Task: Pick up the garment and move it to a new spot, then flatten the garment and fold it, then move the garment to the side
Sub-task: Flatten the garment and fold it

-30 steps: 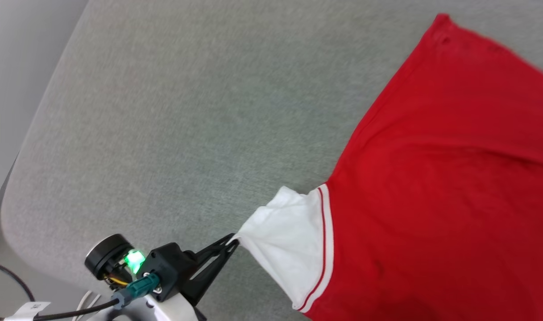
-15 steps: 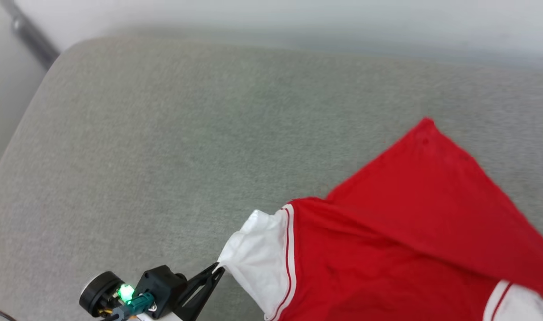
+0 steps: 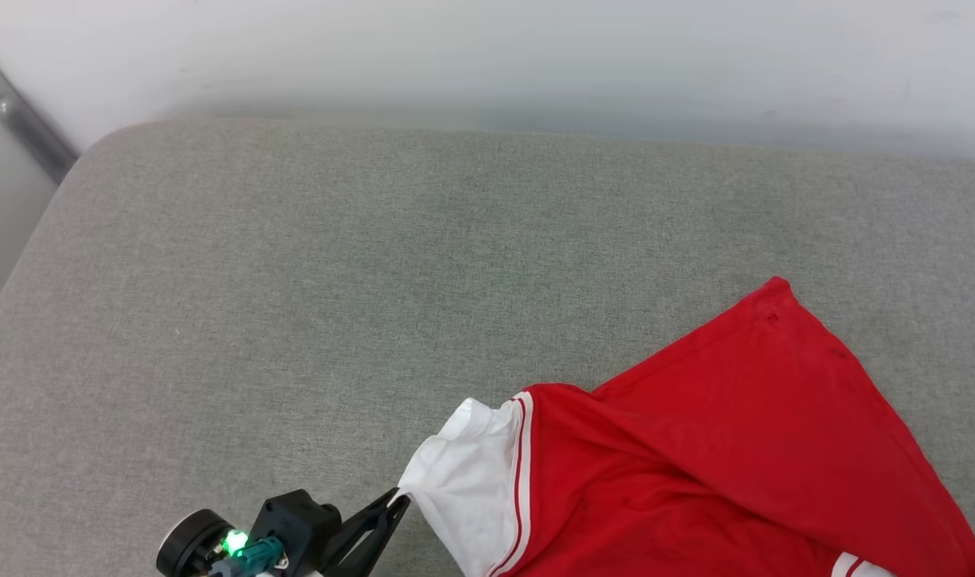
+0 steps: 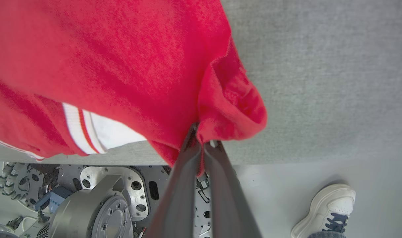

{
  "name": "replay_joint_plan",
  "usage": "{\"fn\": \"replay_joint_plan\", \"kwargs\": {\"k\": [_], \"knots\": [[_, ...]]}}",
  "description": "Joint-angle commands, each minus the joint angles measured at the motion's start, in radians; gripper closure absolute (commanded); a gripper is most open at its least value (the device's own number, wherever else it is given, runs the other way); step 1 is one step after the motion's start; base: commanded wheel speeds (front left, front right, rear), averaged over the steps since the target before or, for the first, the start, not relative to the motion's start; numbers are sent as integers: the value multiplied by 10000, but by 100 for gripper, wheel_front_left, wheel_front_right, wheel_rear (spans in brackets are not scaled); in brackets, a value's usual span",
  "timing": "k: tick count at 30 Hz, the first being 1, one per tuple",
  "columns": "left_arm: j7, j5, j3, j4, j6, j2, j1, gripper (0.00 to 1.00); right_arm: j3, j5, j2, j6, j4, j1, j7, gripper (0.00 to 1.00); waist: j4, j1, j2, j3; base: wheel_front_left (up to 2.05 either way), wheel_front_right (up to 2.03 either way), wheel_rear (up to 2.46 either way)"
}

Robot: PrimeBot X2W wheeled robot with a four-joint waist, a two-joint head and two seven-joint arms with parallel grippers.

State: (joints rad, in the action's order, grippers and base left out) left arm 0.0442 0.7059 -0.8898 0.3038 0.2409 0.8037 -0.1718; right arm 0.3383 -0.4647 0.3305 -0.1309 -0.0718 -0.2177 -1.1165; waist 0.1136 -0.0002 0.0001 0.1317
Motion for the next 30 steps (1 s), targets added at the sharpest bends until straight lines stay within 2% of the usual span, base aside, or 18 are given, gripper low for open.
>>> {"fn": "replay_joint_plan", "kwargs": {"k": [1, 2, 8, 10, 13, 17, 24, 25, 30], "knots": [[4, -29, -7, 4, 8, -46, -33, 100, -154, -98, 67, 4, -38, -72, 53, 85, 13, 2, -1, 2, 0, 0, 0], [3, -43, -10, 17, 0, -43, -49, 100, -228, -144, 177, 4, -91, -28, 95, 0, 27, 2, -1, 7, 0, 0, 0], [33, -144, -54, 156, -51, 10, -160, 100, -624, -436, 986, 4, -794, 611, 9, 0, 250, 2, -1, 117, 0, 0, 0], [23, -178, -41, 250, -35, 28, -201, 100, -715, -758, 1075, 4, -1097, 986, -247, 0, 347, 2, -1, 223, 0, 0, 0], [-17, -144, 48, 376, 26, 76, -242, 100, -815, -1076, 1297, 4, -1597, 1920, -810, 0, 500, 2, -1, 443, 0, 0, 0], [-3, -304, 81, 585, -107, 124, -506, 100, -1307, -895, 1625, 4, -1848, 3368, -1465, 0, 801, 2, -1, 935, 0, 0, 0], [1, -629, 26, 857, -370, -161, -1132, 100, -2029, -102, 1253, 4, -887, 5937, -2320, 0, 1534, 2, -1, 2046, 0, 0, 0], [-26, -766, -7, 804, -570, -371, -1509, 100, -2288, 577, 1146, 4, -2, 6776, -2697, 0, 1976, 2, -1, 2534, 0, 0, 0], [-123, -789, -112, 640, -751, -710, -1771, 100, -2369, 1232, 1289, 4, 907, 7198, -2745, 0, 2369, 2, -1, 2957, 0, 0, 0]]}}
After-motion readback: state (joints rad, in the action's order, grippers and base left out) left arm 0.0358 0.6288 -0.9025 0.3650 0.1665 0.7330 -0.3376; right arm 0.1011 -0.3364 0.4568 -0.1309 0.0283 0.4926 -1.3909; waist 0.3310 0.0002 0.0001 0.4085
